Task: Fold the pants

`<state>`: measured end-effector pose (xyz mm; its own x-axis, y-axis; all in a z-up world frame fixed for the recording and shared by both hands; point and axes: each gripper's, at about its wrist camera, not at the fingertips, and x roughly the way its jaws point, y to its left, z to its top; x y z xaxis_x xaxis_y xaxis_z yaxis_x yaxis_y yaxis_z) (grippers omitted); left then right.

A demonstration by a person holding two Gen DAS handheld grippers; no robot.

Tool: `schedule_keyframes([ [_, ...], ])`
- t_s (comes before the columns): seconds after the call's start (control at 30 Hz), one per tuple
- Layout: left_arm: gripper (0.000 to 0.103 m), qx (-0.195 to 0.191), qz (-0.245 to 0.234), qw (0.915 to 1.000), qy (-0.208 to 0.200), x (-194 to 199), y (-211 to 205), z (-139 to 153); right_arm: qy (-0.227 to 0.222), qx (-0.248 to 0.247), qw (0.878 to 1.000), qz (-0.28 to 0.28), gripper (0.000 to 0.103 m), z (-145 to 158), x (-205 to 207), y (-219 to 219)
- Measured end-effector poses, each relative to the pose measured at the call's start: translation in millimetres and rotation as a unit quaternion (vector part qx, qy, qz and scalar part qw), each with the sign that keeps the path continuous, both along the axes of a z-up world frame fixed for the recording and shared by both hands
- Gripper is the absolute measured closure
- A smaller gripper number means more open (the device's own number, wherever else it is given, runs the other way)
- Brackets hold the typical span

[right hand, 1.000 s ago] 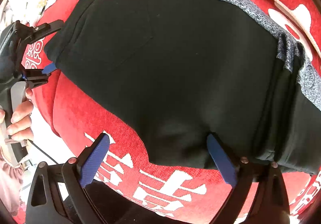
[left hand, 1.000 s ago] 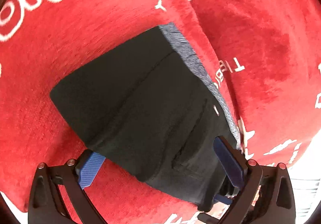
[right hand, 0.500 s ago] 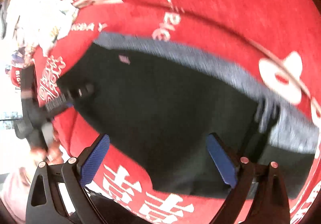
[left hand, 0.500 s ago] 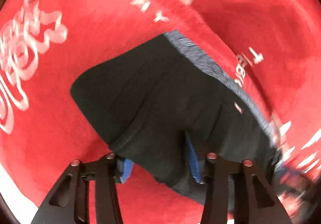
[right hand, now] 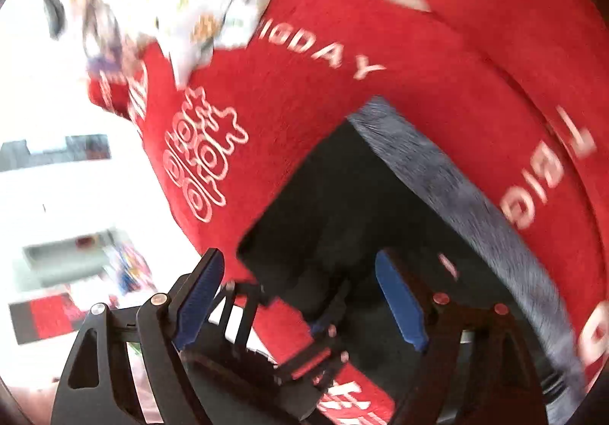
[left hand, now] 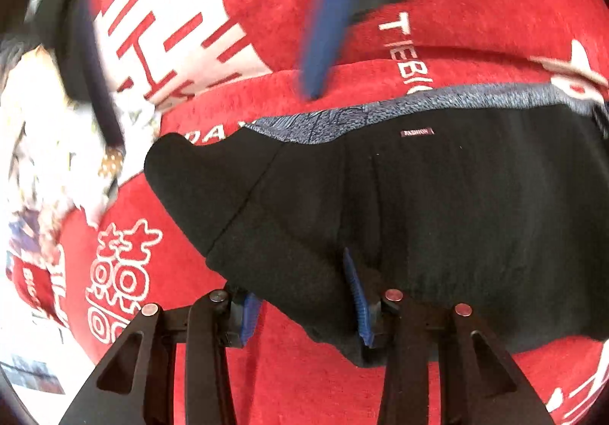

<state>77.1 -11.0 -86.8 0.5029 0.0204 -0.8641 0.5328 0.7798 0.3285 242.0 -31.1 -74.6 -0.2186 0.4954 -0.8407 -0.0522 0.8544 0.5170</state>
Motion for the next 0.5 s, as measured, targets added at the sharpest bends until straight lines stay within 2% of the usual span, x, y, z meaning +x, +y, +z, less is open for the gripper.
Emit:
schedule_keyframes([
  [0.1, 0.061, 0.011, -0.012, 0.9998, -0.015, -4, -4, 0, 0.032, 0.001, 0.999, 0.039, 0.018, -16, 9, 27],
  [0.17, 0.061, 0.011, -0.012, 0.9997, -0.017, -5, -4, 1, 0.051, -0.024, 0.997, 0.057, 0.018, -31, 8, 37],
  [0.2, 0.061, 0.010, -0.012, 0.9997, -0.017, -4, -4, 2, 0.061, -0.038, 0.995, 0.062, 0.022, -39, 7, 39],
  [0.23, 0.061, 0.008, -0.011, 0.9998, -0.015, -4, -4, 2, 0.069, -0.047, 0.994, 0.063, 0.028, -46, 4, 38],
  [0.3, 0.061, 0.003, -0.011, 0.9999, -0.001, -3, -5, 2, 0.072, -0.041, 0.996, 0.042, 0.082, -51, 0, 28],
  [0.37, 0.061, 0.007, -0.024, 0.9996, -0.012, -8, -10, 8, 0.054, -0.023, 0.998, 0.005, 0.085, -41, -6, 12],
  [0.43, 0.061, 0.005, -0.030, 0.9993, -0.020, -11, -15, 19, 0.031, -0.002, 0.999, -0.006, 0.086, -27, -15, 0],
  [0.5, 0.061, -0.016, -0.030, 0.9991, -0.025, -14, -18, 39, 0.009, 0.035, 0.999, -0.025, 0.086, -8, -27, -19],
])
